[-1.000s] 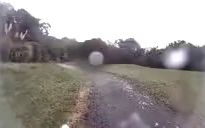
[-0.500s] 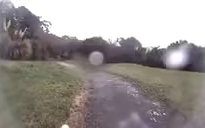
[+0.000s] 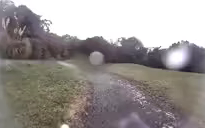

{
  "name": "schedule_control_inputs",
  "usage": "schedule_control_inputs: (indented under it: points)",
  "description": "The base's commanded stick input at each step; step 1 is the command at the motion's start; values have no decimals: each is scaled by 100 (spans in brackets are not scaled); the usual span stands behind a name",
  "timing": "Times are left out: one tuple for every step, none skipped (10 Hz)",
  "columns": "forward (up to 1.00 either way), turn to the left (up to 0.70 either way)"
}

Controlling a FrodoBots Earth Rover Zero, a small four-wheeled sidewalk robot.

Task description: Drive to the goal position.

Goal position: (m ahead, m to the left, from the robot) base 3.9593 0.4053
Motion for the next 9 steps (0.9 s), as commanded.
schedule_control_inputs:
  points:
    - [70,0]
    - [70,0]
    - [70,0]
    - [70,0]
    - [70,0]
    - [70,0]
    - [70,0]
    - [70,0]
    - [70,0]
